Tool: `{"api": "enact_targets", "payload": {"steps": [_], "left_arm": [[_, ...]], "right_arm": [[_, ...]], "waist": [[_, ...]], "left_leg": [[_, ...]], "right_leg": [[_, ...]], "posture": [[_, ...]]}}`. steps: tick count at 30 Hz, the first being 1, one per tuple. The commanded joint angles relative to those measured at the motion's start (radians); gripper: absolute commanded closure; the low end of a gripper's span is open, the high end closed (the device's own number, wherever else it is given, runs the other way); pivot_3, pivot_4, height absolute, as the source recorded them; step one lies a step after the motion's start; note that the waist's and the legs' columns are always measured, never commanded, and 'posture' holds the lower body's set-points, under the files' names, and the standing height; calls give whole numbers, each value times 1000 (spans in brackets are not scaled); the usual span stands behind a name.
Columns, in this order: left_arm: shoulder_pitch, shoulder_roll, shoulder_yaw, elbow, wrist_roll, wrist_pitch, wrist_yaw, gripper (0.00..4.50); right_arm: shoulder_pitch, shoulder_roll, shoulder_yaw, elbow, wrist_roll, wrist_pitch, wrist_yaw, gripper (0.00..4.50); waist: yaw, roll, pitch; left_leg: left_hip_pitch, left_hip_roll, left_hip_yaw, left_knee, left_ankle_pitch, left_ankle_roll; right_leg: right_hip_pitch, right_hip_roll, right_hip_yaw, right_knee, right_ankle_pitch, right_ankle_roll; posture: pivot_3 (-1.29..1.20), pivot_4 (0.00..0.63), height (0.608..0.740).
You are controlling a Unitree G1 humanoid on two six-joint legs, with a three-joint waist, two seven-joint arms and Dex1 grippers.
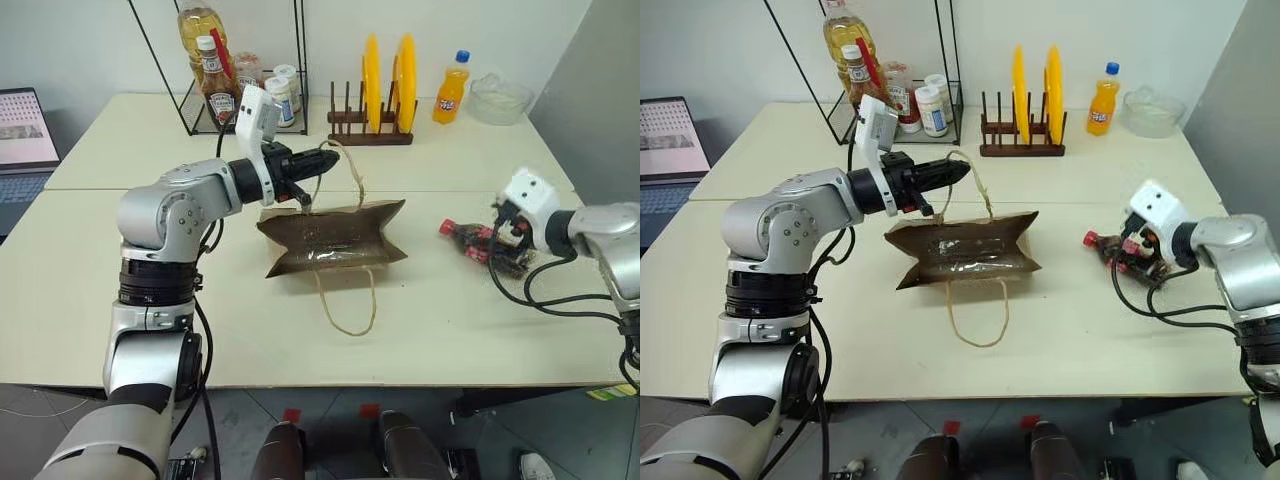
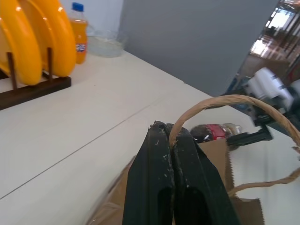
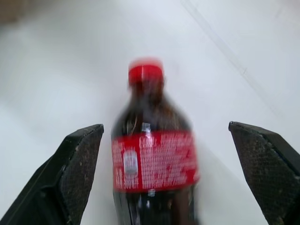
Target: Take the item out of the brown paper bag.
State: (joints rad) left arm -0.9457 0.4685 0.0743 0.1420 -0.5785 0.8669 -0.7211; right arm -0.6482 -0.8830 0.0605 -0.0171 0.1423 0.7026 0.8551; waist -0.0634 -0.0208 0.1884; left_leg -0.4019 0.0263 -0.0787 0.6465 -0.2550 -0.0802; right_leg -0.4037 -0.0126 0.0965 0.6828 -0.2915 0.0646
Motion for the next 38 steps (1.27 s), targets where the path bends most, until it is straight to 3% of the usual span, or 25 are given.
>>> {"api": "enact_targets", "payload": {"steps": [1, 7, 15, 20, 24, 30, 34, 38], "left_arm": [[-48, 11, 40, 65, 42, -91, 23, 4500], [-59, 38, 44, 104, 55, -128, -15, 2601], [39, 154, 116, -1, 61, -134, 4, 33], [232, 222, 212, -207, 68, -115, 94, 33], [510, 240, 246, -374, 154, -197, 156, 33], [898, 119, 332, -589, 168, -224, 268, 33], [1081, -12, 214, -698, 220, -250, 353, 33], [1136, -102, 104, -718, 274, -283, 413, 33]], "right_arm": [[19, 58, -105, -181, 73, 135, -80, 9], [183, 227, -157, -377, 96, 201, -247, 0], [342, 322, -162, -499, 86, 158, -350, 0], [411, 404, -184, -563, 96, 97, -413, 0], [534, 491, -152, -622, 84, 11, -461, 0], [725, 575, -109, -662, 39, -82, -545, 0], [760, 658, -124, -644, 61, -31, -613, 0], [772, 699, -116, -623, 56, -20, -641, 0]], "waist": [[1, 0, 0], [10, 0, 0], [4, 0, 0], [1, 0, 0], [6, 1, -1], [14, -1, -3], [15, -2, -4], [18, -3, -4]], "left_leg": [[0, 0, 0, 0, 0, 0], [-1, 0, -1, 0, 0, 0], [0, 0, -1, 0, -1, 1], [0, 2, -1, -1, -1, 1], [1, 2, -1, -2, -1, 1], [1, 2, -1, -1, -1, 1], [2, 2, 0, -1, -1, 1], [3, 2, -1, -1, -1, 1]], "right_leg": [[0, 0, 0, 0, 0, 0], [0, 0, -1, -1, 0, 0], [-1, 1, 0, 1, 0, 0], [-1, 1, 0, 2, 0, 0], [0, 1, 0, 1, 0, 0], [1, 0, 0, 0, 0, 0], [2, 0, 0, 0, 0, 0], [4, 1, 0, -1, 0, 0]], "posture": [[0, 150, 740], [0, 150, 740], [0, 150, 740], [0, 150, 740], [0, 150, 740], [0, 150, 740], [0, 150, 740], [0, 150, 740]]}}
